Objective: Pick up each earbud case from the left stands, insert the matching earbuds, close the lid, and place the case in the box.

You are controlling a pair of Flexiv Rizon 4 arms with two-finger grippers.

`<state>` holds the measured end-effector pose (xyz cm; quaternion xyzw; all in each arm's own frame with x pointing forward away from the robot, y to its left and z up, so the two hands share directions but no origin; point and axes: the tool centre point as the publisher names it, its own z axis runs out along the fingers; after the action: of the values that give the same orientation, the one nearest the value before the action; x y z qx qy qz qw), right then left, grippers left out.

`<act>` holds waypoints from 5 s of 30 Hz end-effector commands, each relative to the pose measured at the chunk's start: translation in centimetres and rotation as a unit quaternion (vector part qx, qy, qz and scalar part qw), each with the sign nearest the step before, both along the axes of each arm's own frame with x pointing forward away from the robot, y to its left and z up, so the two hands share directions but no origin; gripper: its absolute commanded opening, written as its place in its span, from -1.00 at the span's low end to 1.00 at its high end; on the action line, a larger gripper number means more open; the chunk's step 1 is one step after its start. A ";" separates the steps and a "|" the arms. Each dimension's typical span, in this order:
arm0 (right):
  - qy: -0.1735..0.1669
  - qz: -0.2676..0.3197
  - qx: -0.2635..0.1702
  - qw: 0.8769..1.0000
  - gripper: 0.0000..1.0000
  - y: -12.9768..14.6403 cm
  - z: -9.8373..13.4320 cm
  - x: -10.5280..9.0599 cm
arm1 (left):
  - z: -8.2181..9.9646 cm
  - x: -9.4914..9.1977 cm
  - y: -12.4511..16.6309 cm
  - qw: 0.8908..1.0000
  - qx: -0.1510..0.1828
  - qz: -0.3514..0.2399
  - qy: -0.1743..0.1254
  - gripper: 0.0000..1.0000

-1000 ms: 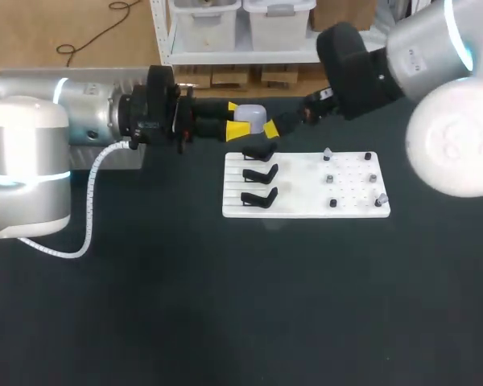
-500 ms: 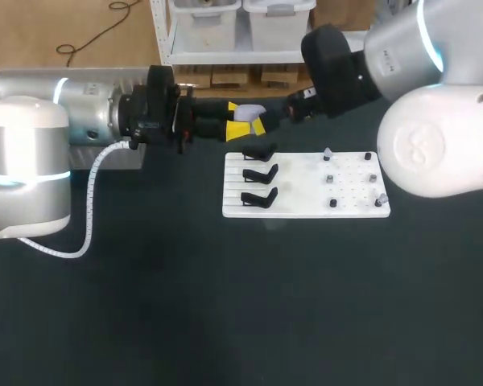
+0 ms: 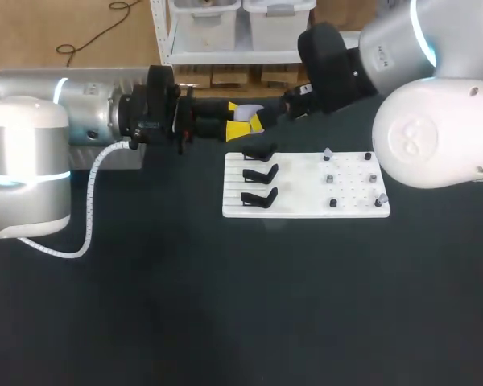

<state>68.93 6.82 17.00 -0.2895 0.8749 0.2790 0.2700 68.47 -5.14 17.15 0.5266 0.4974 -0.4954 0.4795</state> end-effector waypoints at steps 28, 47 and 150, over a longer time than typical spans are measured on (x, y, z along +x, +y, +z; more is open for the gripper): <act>-0.110 -0.047 -0.161 0.980 1.00 -6.7 4.5 -0.4 | -0.1 -0.6 -0.1 1.000 -0.007 -0.003 -0.017 -1.00; -0.028 -0.103 -0.279 0.954 1.00 -13.6 -2.0 -4.9 | -0.4 -1.0 -0.1 1.000 -0.009 0.000 -0.012 -1.00; -0.014 -0.093 -0.358 0.929 -1.00 -18.9 -11.1 -4.7 | -0.4 -1.0 -0.1 1.000 -0.009 0.000 -0.012 -1.00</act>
<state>65.58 -11.98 4.02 -0.2907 0.9361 -0.0783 0.1820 67.63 -5.27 16.77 0.5292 0.4873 -0.4949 0.4874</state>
